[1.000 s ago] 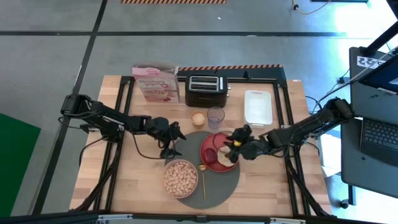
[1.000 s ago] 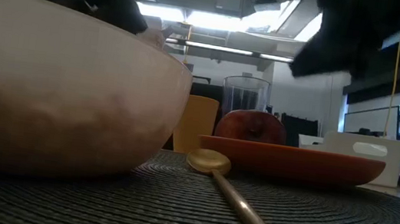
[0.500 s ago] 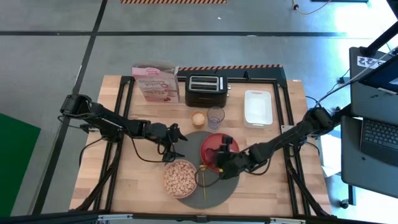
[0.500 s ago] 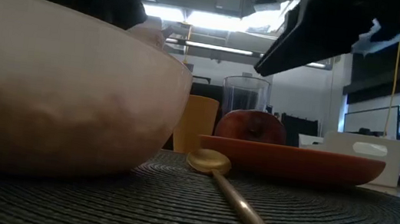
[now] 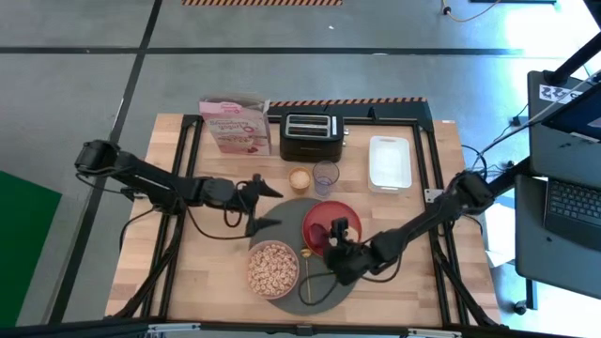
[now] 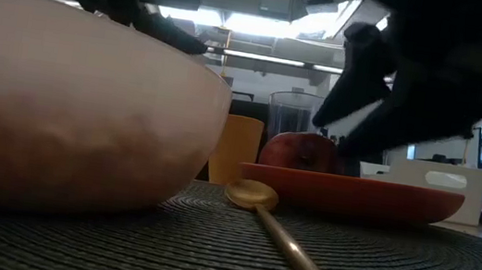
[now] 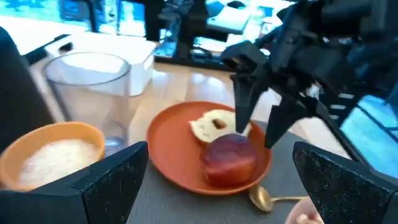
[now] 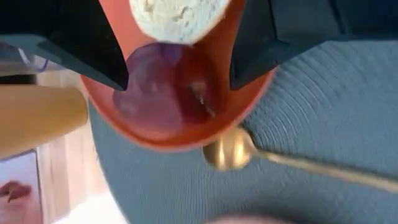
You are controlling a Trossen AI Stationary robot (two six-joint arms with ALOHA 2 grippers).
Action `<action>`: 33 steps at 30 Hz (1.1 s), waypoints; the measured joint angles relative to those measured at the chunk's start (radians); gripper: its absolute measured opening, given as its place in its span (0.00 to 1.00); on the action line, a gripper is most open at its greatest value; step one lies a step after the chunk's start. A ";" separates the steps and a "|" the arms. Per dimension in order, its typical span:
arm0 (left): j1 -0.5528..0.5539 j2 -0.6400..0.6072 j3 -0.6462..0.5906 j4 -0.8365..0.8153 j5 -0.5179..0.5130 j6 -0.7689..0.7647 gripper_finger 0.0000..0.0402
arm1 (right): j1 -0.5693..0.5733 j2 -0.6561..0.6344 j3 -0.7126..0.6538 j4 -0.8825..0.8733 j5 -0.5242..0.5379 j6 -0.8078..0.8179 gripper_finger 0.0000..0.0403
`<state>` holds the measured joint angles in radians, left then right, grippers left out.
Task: Arrange a breakfast setting
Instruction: Adjust the red apple
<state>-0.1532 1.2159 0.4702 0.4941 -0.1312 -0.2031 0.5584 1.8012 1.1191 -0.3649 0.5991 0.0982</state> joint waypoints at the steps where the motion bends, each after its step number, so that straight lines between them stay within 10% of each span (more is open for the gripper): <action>1: 0.000 -0.006 0.000 -0.009 -0.009 0.000 0.99 | -0.001 0.009 -0.001 -0.006 0.000 0.000 0.70; 33: 0.003 -0.008 0.000 -0.008 -0.025 -0.005 0.99 | -0.096 0.028 -0.001 0.034 -0.051 0.000 0.55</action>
<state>-0.1501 1.2083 0.4698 0.4858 -0.1562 -0.2077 0.4622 1.8290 1.1183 -0.3305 0.5484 0.0982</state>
